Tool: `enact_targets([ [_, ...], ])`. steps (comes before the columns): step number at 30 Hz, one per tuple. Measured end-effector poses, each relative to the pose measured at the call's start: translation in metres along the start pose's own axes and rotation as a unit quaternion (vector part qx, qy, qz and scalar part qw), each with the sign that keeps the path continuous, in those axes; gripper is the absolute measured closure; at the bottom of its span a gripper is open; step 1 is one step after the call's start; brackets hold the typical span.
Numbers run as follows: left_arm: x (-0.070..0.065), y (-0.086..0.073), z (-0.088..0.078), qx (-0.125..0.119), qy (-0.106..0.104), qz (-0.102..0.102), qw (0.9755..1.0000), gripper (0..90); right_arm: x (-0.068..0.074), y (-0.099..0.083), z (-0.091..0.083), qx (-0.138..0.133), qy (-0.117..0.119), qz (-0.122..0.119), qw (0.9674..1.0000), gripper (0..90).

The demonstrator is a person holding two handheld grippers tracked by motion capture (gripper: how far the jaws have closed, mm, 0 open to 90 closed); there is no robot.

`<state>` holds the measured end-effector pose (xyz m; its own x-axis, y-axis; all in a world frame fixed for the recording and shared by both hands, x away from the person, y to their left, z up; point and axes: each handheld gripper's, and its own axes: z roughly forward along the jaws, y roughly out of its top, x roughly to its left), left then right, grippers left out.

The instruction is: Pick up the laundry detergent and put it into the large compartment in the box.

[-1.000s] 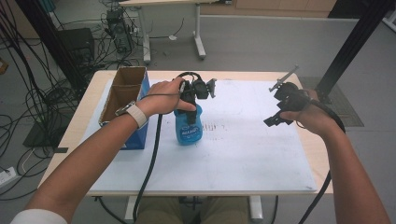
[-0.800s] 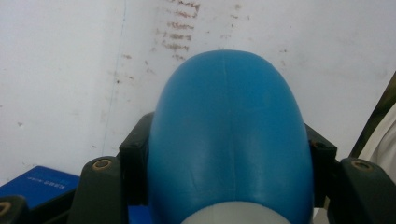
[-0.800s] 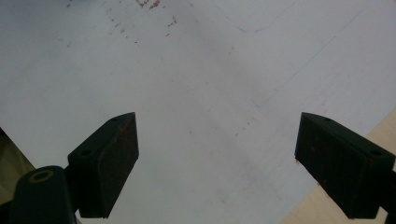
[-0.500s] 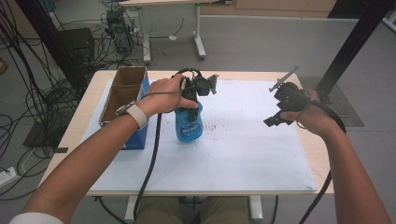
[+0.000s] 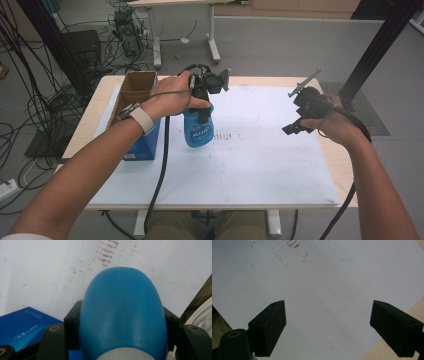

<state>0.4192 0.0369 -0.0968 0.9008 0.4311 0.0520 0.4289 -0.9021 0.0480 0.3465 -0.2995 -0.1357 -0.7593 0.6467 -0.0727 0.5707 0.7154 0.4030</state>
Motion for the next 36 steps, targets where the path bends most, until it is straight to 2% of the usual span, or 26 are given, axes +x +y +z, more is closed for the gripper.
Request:
enact_targets([
  [2, 0.0, -0.003, -0.006, -0.001, 0.003, -0.016, 0.9999, 38.0, 0.0, 0.001, -0.001, 0.0, 0.0, -0.001, 1.0, 13.6],
  [9, -0.005, -0.006, -0.023, -0.001, 0.021, -0.04, 0.999, 38.0, 0.002, 0.003, -0.001, -0.005, 0.0, -0.008, 1.0, 13.6],
  [10, -0.005, -0.007, -0.028, -0.001, 0.025, -0.052, 0.9983, 38.0, 0.002, 0.003, -0.001, -0.005, 0.0, -0.008, 1.0, 13.6],
  [13, -0.006, -0.007, -0.035, 0.002, 0.029, -0.066, 0.9974, 38.0, 0.002, 0.003, -0.001, -0.005, 0.0, -0.008, 1.0, 13.6],
  [21, -0.007, -0.005, -0.048, 0.011, 0.032, -0.079, 0.9963, 37.9, 0.004, 0.003, -0.004, -0.011, 0.0, -0.011, 0.9999, 13.6],
  [22, -0.007, -0.005, -0.052, 0.012, 0.031, -0.089, 0.9955, 38.0, 0.004, 0.004, -0.003, -0.01, 0.001, -0.012, 0.9999, 13.6],
  [25, -0.006, -0.005, -0.056, 0.015, 0.031, -0.097, 0.9947, 37.9, 0.005, 0.004, -0.002, -0.012, 0.002, -0.013, 0.9998, 13.6],
  [28, -0.004, -0.01, -0.067, 0.005, 0.033, -0.118, 0.9924, 37.9, 0.005, 0.005, -0.001, -0.013, 0.005, -0.016, 0.9998, 13.6],
  [35, -0.002, -0.013, -0.077, 0.009, 0.027, -0.137, 0.9902, 37.9, 0.006, 0.007, -0.002, -0.013, 0.004, -0.02, 0.9997, 13.6],
  [36, -0.003, -0.014, -0.081, 0.006, 0.031, -0.152, 0.988, 37.8, 0.007, 0.008, -0.003, -0.015, 0.004, -0.021, 0.9997, 13.6],
])
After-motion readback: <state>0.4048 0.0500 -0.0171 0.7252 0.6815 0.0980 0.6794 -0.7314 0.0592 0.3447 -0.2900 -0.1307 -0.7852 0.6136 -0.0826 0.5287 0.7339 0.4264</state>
